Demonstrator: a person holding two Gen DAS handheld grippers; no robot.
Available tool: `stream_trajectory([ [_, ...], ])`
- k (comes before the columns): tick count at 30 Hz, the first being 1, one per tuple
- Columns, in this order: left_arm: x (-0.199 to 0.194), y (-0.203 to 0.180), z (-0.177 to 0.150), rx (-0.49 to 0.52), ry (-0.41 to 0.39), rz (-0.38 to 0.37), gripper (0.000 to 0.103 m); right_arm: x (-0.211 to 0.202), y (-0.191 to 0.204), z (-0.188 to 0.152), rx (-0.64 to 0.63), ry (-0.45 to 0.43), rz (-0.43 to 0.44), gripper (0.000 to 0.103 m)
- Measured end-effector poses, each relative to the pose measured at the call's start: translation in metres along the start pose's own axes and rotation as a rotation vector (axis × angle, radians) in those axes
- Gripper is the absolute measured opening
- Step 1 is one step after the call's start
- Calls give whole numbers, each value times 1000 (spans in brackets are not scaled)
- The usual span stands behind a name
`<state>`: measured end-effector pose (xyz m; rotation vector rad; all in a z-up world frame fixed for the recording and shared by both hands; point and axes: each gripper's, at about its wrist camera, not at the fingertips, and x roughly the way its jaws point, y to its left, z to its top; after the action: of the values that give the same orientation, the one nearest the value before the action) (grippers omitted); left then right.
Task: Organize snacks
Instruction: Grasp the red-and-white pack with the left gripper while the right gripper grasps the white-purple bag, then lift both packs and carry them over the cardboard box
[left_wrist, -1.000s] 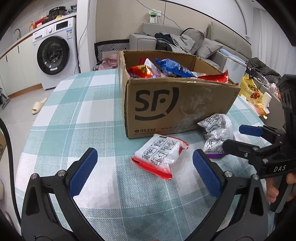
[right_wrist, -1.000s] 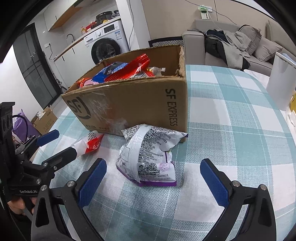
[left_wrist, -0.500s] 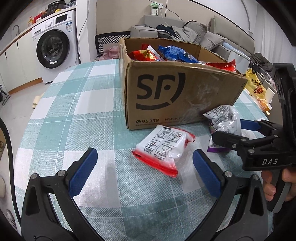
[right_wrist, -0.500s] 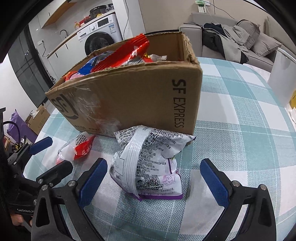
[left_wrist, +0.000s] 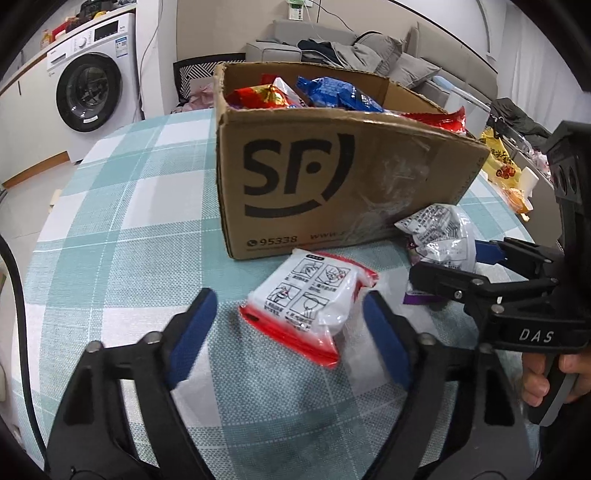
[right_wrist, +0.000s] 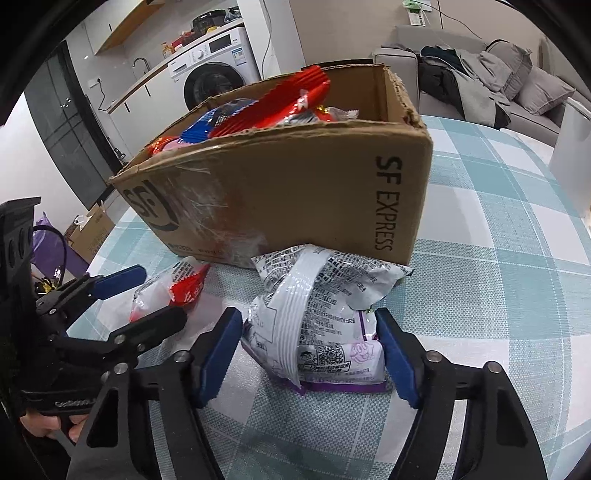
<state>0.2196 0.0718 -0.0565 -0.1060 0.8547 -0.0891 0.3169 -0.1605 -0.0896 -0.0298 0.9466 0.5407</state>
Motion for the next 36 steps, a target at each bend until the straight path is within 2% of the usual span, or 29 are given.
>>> stream_trajectory([
  [4,1,0,-2,-5,5,-36,62,-4,-1,-3,7,-8,19,71],
  [6,0,-1,-2,0,3,-41,60,-5,-4,-3,14,-12,26,69],
  [8,1,-2,-3,5,0,-49,53,-6,-6,-3,22,-14,33,67],
  [17,-1,-5,-7,19,1,-88,50,-10,-9,-6,29,-12,62,63],
  [36,-18,-8,-13,22,-43,-74,50,-38,-10,-17,24,-70,66,61],
])
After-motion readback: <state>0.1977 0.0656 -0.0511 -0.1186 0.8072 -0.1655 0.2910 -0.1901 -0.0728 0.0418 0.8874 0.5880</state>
